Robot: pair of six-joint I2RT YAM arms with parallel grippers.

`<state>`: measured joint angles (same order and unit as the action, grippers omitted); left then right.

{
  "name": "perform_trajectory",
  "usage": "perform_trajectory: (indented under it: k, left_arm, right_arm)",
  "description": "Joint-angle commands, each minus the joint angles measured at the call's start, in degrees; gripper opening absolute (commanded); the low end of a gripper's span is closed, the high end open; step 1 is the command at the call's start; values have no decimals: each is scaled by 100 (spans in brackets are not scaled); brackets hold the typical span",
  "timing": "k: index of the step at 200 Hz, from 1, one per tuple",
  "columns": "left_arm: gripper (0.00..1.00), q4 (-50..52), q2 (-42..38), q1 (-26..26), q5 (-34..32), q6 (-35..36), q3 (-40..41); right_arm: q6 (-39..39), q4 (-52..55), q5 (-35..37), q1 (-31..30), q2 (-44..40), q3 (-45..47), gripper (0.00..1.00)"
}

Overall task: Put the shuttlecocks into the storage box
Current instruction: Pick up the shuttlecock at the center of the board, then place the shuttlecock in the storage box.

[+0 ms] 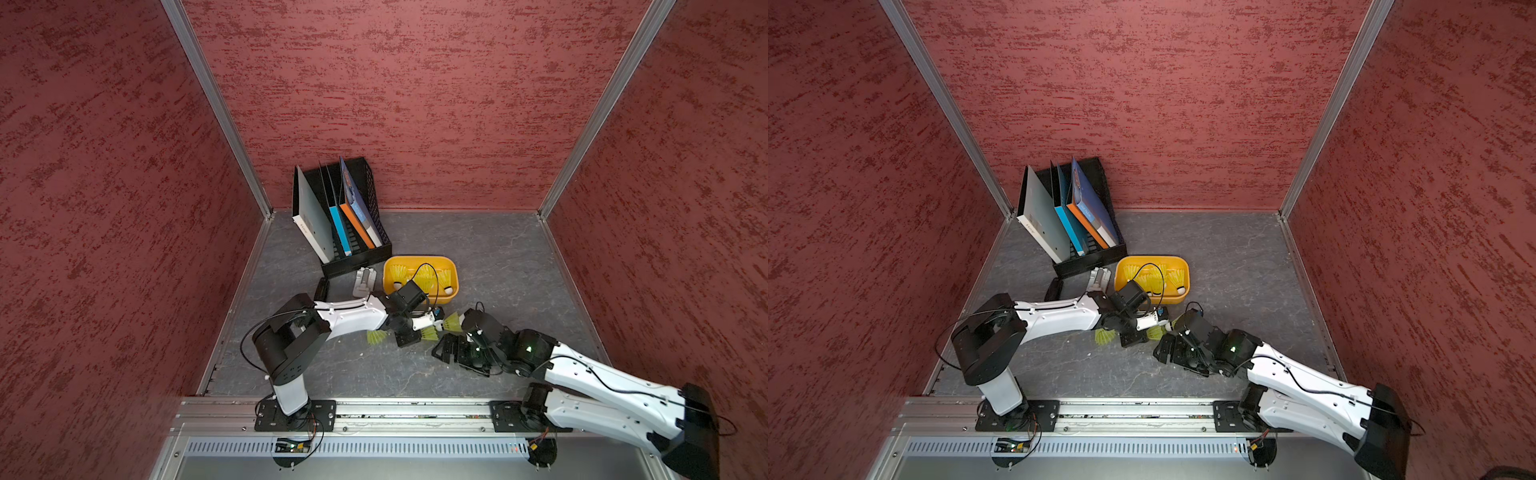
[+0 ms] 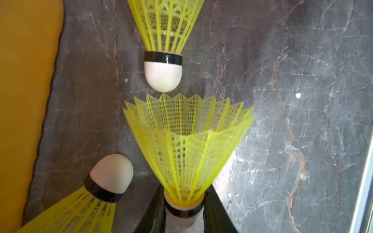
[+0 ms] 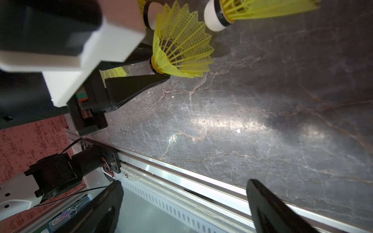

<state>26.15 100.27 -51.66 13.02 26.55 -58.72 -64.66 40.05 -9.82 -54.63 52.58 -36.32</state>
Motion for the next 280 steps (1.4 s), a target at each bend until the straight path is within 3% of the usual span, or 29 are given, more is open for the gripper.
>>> perform_trajectory:
  k: [1,54,92,140,186,242,280]
  left_arm:
    - [18,-34,-171,-59,33,-188,43]
    - [17,-197,-723,-96,87,-773,271]
    - [18,-378,-1320,-99,-5,-1908,325]
    - [18,-465,-1885,-24,-518,-3245,260]
    - [19,-411,-2093,596,-802,-4982,35]
    - [18,-227,-1672,911,-821,-6267,-463]
    - [18,-81,-1281,1069,-804,-6439,-628]
  right_arm:
    - [101,-20,204,40,-87,-169,98]
    - [470,108,445,40,-130,-474,98]
    - [982,360,894,125,-41,-1089,98]
    - [1934,532,722,919,504,-2213,98]
    - [2617,654,507,1666,999,-3042,98]
    - [2940,508,374,1940,1722,-3242,98]
    - [3022,160,330,1979,2324,-3370,98]
